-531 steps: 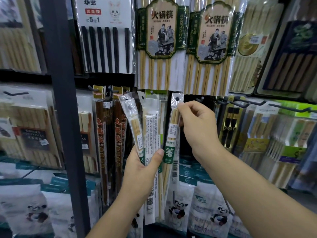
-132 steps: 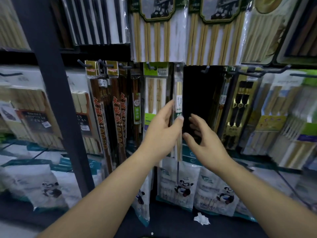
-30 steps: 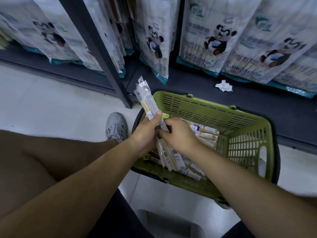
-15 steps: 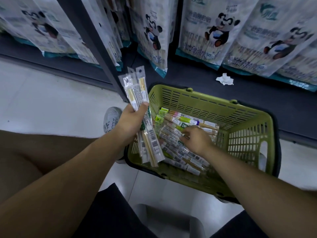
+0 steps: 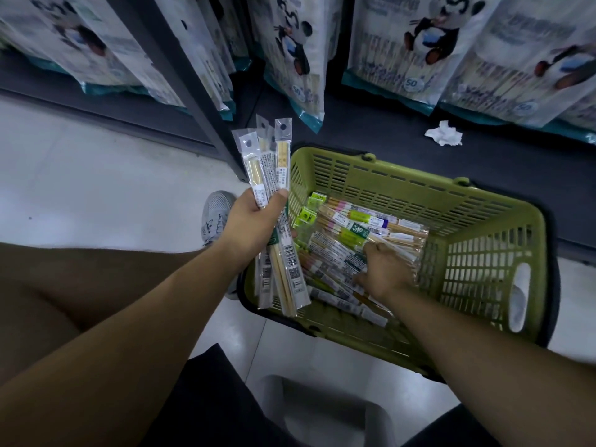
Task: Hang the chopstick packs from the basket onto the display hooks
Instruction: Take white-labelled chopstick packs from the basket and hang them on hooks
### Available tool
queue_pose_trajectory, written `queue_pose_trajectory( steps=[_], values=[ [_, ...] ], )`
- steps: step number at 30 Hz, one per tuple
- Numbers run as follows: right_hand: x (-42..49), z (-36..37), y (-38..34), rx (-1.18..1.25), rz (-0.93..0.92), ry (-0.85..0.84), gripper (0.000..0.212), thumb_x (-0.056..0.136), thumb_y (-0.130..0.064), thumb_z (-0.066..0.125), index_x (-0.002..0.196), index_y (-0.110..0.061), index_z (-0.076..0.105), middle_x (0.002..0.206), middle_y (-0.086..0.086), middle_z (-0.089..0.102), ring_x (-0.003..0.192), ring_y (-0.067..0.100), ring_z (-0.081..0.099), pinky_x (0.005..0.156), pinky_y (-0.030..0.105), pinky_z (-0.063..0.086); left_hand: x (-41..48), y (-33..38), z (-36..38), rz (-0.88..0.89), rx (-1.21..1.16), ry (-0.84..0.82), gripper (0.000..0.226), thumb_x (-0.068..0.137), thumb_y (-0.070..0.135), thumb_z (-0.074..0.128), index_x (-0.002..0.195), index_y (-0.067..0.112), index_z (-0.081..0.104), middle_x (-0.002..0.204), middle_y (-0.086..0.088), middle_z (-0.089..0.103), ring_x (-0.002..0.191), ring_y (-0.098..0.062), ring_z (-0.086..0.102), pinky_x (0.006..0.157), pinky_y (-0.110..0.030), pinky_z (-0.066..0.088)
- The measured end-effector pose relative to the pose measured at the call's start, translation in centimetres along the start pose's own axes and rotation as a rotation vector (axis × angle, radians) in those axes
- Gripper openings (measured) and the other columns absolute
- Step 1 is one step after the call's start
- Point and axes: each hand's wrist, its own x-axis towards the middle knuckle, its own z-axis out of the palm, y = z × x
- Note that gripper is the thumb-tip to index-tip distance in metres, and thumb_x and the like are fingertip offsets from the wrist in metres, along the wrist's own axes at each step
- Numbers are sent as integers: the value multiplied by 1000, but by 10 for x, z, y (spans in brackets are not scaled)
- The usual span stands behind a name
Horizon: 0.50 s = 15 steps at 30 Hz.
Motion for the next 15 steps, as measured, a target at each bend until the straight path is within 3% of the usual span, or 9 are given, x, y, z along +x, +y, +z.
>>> queue_pose_trajectory(
  steps=[3, 10, 15],
  values=[
    [2, -1, -1, -33, -28, -26, 51, 89, -42, 72, 130, -18, 55, 128, 9, 54, 115, 28, 56, 81, 34, 49, 1, 0, -1, -9, -6, -14, 38, 90, 55, 62, 117, 28, 65, 111, -6, 76, 106, -34, 72, 97, -62, 54],
    [4, -3, 3, 45, -24, -44, 47, 87, -46, 73, 125, -20, 62, 110, 7, 66, 95, 25, 62, 70, 31, 52, 3, -3, -1, -16, -11, 0, 37, 90, 56, 64, 116, 30, 66, 110, -4, 77, 106, -34, 72, 97, -62, 54],
    [9, -11, 12, 236, 24, -59, 57, 90, -44, 71, 141, -21, 58, 129, 7, 65, 108, 27, 62, 76, 29, 44, 2, -2, -1, -7, -9, -3, 42, 88, 58, 63, 119, 30, 65, 112, -2, 76, 106, -32, 72, 98, -60, 54]
  ],
)
